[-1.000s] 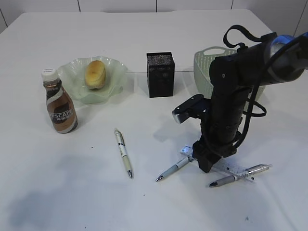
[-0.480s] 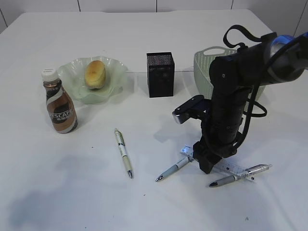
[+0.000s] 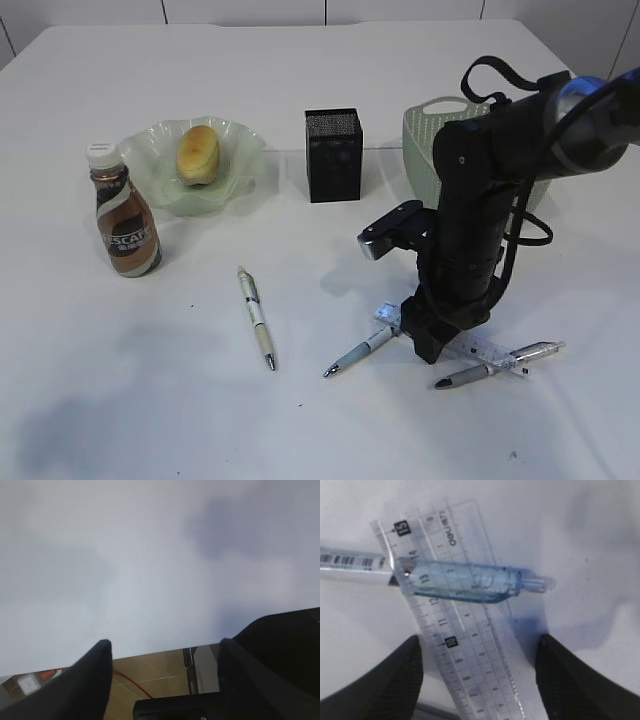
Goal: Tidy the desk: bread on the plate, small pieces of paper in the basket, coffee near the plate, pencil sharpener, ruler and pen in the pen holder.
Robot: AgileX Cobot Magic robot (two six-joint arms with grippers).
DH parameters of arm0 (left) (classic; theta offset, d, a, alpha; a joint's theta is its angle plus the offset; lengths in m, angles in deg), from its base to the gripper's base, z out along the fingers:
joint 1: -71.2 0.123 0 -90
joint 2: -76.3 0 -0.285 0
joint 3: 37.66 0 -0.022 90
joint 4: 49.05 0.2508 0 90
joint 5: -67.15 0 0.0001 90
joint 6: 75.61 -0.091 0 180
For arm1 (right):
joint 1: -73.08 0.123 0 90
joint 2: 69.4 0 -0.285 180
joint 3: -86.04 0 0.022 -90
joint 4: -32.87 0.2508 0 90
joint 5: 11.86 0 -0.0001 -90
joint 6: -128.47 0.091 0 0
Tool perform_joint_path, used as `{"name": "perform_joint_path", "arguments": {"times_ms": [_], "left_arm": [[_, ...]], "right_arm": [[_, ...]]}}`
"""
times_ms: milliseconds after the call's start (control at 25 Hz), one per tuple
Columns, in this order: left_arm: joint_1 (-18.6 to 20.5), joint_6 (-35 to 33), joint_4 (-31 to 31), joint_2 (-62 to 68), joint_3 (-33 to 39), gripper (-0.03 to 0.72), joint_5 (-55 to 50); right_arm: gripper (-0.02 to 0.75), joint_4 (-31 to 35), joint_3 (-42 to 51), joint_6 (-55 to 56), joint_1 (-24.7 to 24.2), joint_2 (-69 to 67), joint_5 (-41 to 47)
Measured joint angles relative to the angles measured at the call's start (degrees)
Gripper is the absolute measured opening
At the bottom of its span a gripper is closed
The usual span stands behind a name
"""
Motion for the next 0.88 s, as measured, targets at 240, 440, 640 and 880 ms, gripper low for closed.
{"name": "perform_joint_path", "arguments": {"times_ms": [240, 440, 640, 880], "left_arm": [[0.0, 0.0, 0.0, 0.0, 0.0, 0.466, 0.0], [0.0, 0.0, 0.02, 0.0, 0.0, 0.466, 0.0], [0.0, -0.09, 0.02, 0.0, 0.0, 0.466, 0.0], [0.0, -0.09, 0.34, 0.0, 0.0, 0.466, 0.0]], "right_arm": [[0.552, 0.0, -0.23, 0.0, 0.0, -0.13, 0.23], [0.543, -0.1, -0.23, 0.0, 0.0, -0.13, 0.34], [0.349, -0.23, -0.23, 0.0, 0.0, -0.13, 0.34], [0.298, -0.23, -0.56, 0.0, 0.0, -0.23, 1.25]]}}
